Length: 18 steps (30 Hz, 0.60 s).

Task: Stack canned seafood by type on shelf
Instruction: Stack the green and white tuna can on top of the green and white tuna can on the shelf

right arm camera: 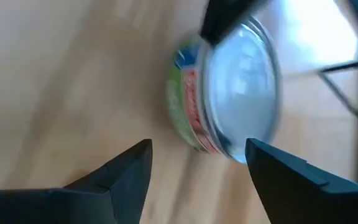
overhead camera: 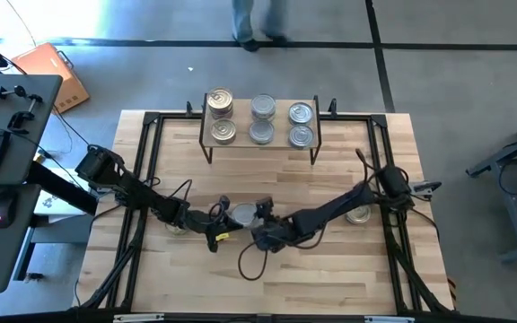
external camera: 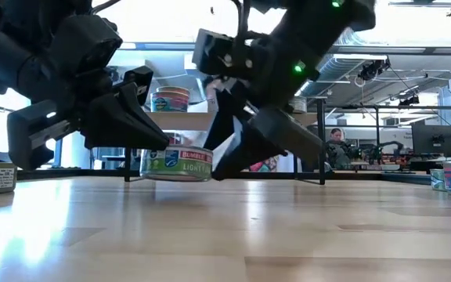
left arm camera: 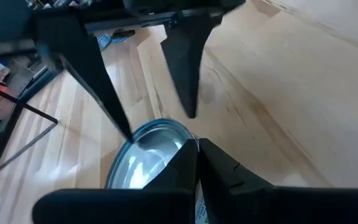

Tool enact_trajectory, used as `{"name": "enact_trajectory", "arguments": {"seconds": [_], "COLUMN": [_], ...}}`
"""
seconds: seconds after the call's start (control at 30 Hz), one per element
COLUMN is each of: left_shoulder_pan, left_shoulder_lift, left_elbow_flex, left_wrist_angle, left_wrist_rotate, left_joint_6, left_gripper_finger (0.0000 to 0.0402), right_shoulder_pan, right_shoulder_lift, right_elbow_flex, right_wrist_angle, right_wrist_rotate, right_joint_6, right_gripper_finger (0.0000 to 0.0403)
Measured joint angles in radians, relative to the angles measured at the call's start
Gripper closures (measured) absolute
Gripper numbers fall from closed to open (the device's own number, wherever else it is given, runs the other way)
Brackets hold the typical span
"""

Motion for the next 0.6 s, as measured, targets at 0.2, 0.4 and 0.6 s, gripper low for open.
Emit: {"name": "enact_trajectory", "arguments": {"seconds": [0.2,0.4,0.6], "left_shoulder_pan": [0.001,0.026,0.056], "left_shoulder_lift": [0.000,0.000,-0.001], "left_elbow_flex": [0.000,0.000,0.001], "left_wrist_angle": [0.008,0.027,0.078], "left_wrist_rotate": [0.001,0.062,0.130], "left_joint_6": [-0.087,-0.168,-0.219], "left_gripper_finger": [0.0401,0.0401,0.0401], "right_shoulder_pan": [0.033,0.046,0.064], "right_shoulder_lift": [-0.010,-0.013,-0.021], "right_elbow_flex": [-0.002,-0.036,-0.195], "right_wrist_angle": [-0.085,-0.192,0.090], "right_wrist_rotate": [0.114,0.130,0.192], "right_joint_6": [0.093,0.244,0.244], "right_gripper_finger": [0.0151,0.0153,0.0168]}}
